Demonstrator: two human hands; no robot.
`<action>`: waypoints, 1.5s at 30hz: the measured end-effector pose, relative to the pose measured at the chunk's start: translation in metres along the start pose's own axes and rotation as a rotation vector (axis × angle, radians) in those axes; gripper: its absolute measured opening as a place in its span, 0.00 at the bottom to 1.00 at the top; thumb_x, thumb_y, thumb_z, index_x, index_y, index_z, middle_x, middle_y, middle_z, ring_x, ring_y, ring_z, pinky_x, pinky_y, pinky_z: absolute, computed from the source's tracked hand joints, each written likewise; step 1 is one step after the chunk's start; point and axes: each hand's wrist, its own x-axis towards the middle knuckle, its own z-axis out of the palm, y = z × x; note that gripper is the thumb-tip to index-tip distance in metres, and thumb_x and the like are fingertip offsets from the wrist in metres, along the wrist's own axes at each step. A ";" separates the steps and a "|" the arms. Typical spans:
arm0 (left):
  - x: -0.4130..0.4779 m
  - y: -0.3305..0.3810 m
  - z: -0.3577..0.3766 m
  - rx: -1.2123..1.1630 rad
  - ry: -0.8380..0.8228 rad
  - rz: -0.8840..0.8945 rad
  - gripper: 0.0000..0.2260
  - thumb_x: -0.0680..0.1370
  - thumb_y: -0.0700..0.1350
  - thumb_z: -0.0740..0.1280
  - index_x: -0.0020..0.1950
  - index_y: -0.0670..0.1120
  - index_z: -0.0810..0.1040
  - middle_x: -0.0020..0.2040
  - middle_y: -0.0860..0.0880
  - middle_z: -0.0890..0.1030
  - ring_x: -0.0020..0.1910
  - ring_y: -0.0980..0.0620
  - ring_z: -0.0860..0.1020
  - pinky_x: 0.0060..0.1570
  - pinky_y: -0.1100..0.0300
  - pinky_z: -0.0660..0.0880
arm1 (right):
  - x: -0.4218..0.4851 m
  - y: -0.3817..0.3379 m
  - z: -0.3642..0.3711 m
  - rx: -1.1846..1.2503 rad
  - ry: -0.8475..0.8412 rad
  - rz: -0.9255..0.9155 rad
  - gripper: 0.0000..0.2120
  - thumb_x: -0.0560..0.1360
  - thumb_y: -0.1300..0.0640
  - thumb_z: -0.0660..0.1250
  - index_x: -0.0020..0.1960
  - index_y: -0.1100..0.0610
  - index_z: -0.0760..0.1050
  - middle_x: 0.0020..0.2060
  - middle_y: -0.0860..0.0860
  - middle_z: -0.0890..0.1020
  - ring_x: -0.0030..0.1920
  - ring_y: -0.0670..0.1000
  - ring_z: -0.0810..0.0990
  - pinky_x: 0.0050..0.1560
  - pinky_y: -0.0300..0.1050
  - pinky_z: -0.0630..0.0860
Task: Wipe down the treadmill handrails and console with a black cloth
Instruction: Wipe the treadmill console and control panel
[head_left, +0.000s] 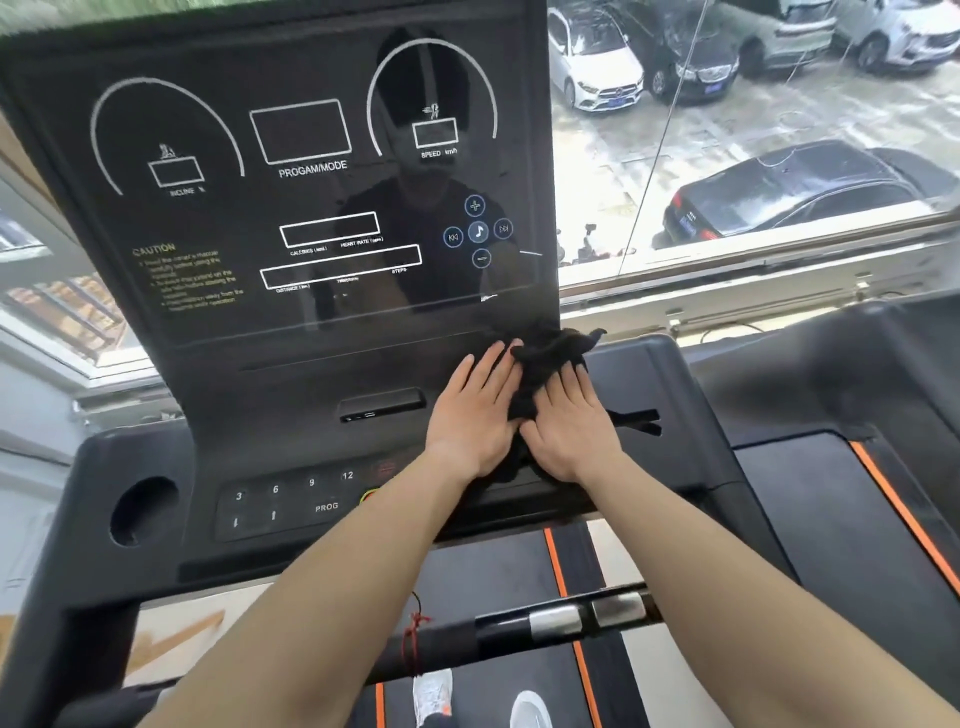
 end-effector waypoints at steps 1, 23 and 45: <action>0.001 -0.001 -0.001 0.012 0.011 -0.004 0.31 0.84 0.58 0.46 0.82 0.46 0.39 0.82 0.49 0.37 0.81 0.49 0.38 0.79 0.50 0.39 | 0.002 0.000 -0.001 0.008 0.003 -0.006 0.33 0.80 0.46 0.50 0.81 0.58 0.52 0.80 0.58 0.59 0.80 0.59 0.50 0.78 0.51 0.35; -0.201 -0.062 0.059 -0.113 -0.029 -0.220 0.29 0.77 0.48 0.54 0.76 0.37 0.68 0.75 0.39 0.70 0.76 0.41 0.65 0.74 0.45 0.62 | -0.064 -0.161 0.033 0.040 -0.064 -0.415 0.31 0.80 0.44 0.51 0.76 0.63 0.64 0.75 0.61 0.68 0.77 0.63 0.59 0.79 0.58 0.51; -0.202 -0.058 0.065 -0.211 0.030 -0.201 0.31 0.78 0.54 0.56 0.75 0.35 0.66 0.75 0.38 0.68 0.78 0.38 0.60 0.74 0.44 0.62 | -0.061 -0.137 0.043 -0.178 0.058 -0.561 0.26 0.79 0.49 0.61 0.73 0.62 0.69 0.75 0.60 0.68 0.77 0.60 0.61 0.78 0.58 0.55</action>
